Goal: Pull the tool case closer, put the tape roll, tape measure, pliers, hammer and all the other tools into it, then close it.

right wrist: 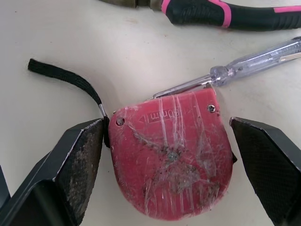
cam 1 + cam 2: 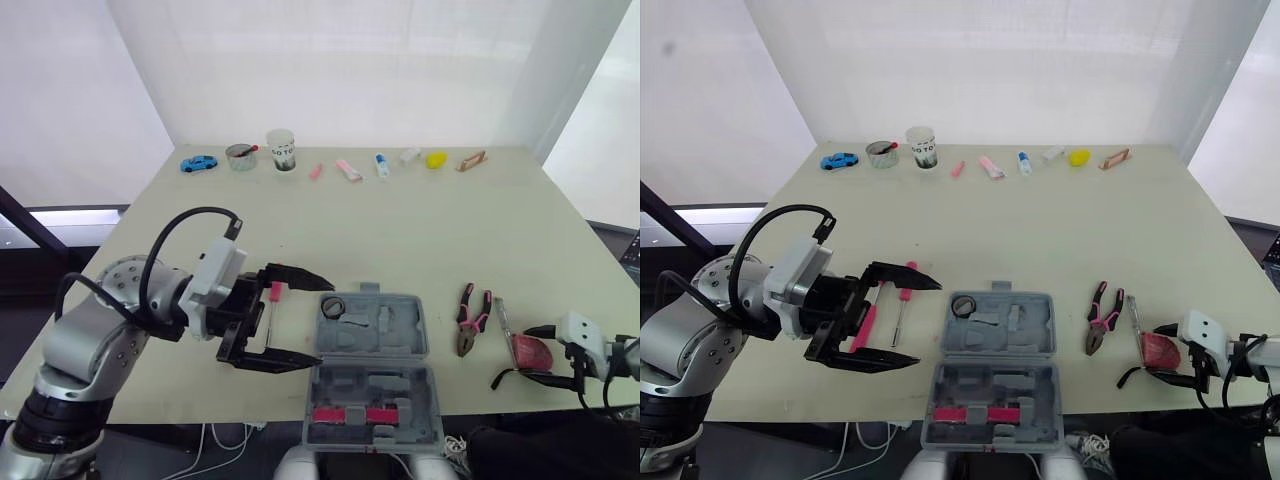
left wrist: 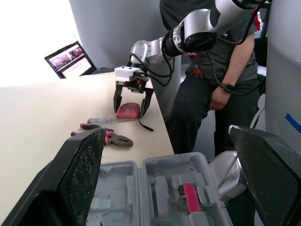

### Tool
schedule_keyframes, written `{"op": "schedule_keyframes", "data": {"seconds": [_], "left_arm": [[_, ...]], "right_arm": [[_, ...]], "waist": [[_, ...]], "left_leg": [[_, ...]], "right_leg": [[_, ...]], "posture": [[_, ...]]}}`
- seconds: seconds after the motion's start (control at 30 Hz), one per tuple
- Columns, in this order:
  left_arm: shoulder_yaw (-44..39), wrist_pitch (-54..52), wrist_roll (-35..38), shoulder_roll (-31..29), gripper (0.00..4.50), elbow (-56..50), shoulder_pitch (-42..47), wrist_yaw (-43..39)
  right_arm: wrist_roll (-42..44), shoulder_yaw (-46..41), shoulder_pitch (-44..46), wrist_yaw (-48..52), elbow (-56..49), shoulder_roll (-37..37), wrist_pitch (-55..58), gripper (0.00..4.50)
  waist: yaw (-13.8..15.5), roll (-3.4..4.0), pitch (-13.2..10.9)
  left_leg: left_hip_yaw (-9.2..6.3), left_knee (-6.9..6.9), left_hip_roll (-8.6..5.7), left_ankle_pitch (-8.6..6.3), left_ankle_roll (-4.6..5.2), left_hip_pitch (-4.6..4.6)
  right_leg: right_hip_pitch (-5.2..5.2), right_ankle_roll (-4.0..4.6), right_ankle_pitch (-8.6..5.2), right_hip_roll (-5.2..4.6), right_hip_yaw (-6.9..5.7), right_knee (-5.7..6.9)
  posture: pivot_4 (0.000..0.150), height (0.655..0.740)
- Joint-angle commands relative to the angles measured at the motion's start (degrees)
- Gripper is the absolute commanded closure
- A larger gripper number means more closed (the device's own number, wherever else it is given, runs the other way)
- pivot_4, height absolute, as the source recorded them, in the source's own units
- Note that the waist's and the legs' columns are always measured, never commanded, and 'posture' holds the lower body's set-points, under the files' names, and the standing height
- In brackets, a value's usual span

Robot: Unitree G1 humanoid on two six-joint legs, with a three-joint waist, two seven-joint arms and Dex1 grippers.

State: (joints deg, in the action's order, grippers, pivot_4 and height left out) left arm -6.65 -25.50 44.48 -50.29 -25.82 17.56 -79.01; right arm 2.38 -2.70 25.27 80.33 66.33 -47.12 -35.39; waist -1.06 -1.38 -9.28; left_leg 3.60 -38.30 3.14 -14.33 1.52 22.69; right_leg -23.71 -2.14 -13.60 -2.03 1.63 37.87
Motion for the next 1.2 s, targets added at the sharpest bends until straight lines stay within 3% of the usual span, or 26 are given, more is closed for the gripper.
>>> {"op": "schedule_keyframes", "data": {"seconds": [0.03, 0.37, 0.53, 0.83, 1.0, 1.2], "left_arm": [[-0.87, 0.54, 0.78, -0.15, 0.00, -0.50, 0.73, 0.07], [-1.09, 0.42, 1.02, -0.32, 0.00, -0.55, 0.76, -0.01], [-0.88, 0.56, 0.88, -0.15, 0.00, -0.42, 0.98, -0.02], [-0.97, 0.86, 0.68, 0.03, 0.00, -0.10, 0.66, -0.08], [-1.27, 1.07, 0.57, 0.03, 0.00, 0.28, 0.29, -0.12], [-1.96, 1.05, 0.77, 0.58, 0.00, 1.30, -0.21, 0.81]], "right_arm": [[-0.70, 0.29, 0.73, 0.93, 0.57, -1.65, -1.56, 0.07], [-2.17, 0.82, 1.79, -0.43, 2.54, -2.12, -3.00, 0.07], [-1.68, 0.61, 2.12, 0.10, 2.16, -1.58, -2.85, 1.53], [-1.29, -0.16, 2.99, -0.82, -0.15, -4.21, -1.93, 1.53], [-1.49, 1.22, 4.35, 0.52, -7.52, -6.65, 3.20, 1.53], [3.97, 1.11, 4.51, 3.12, -28.89, -6.61, 20.88, 1.53]], "waist": [[0.01, 0.00, 0.00], [0.00, 0.00, 0.00], [0.00, 0.00, 0.00], [0.00, 0.02, -0.01], [-0.19, 0.12, -0.08], [-0.14, 0.21, -0.13]], "left_leg": [[0.00, 0.00, 0.00, 0.00, 0.00, 0.00], [0.00, 0.00, 0.00, 0.00, 0.00, 0.00], [0.00, -0.01, 0.00, 0.00, 0.00, -0.01], [0.00, -0.01, 0.00, 0.00, 0.00, -0.01], [0.03, -0.01, 0.00, 0.00, 0.00, -0.04], [0.01, 0.00, 0.02, 0.00, 0.00, -0.03]], "right_leg": [[0.00, 0.00, 0.00, 0.00, 0.00, 0.00], [0.01, 0.00, 0.00, 0.00, 0.00, 0.00], [0.02, 0.00, 0.00, 0.00, 0.00, 0.00], [0.02, 0.00, 0.00, 0.00, 0.00, 0.00], [0.01, 0.00, 0.00, 0.00, 0.05, 0.01], [0.00, -0.04, 0.02, 0.03, 0.04, 0.05]], "posture": [[0.150, 0.7400], [0.150, 0.7400], [0.150, 0.7400], [0.150, 0.7400], [0.150, 0.7400], [0.150, 0.7400]]}}
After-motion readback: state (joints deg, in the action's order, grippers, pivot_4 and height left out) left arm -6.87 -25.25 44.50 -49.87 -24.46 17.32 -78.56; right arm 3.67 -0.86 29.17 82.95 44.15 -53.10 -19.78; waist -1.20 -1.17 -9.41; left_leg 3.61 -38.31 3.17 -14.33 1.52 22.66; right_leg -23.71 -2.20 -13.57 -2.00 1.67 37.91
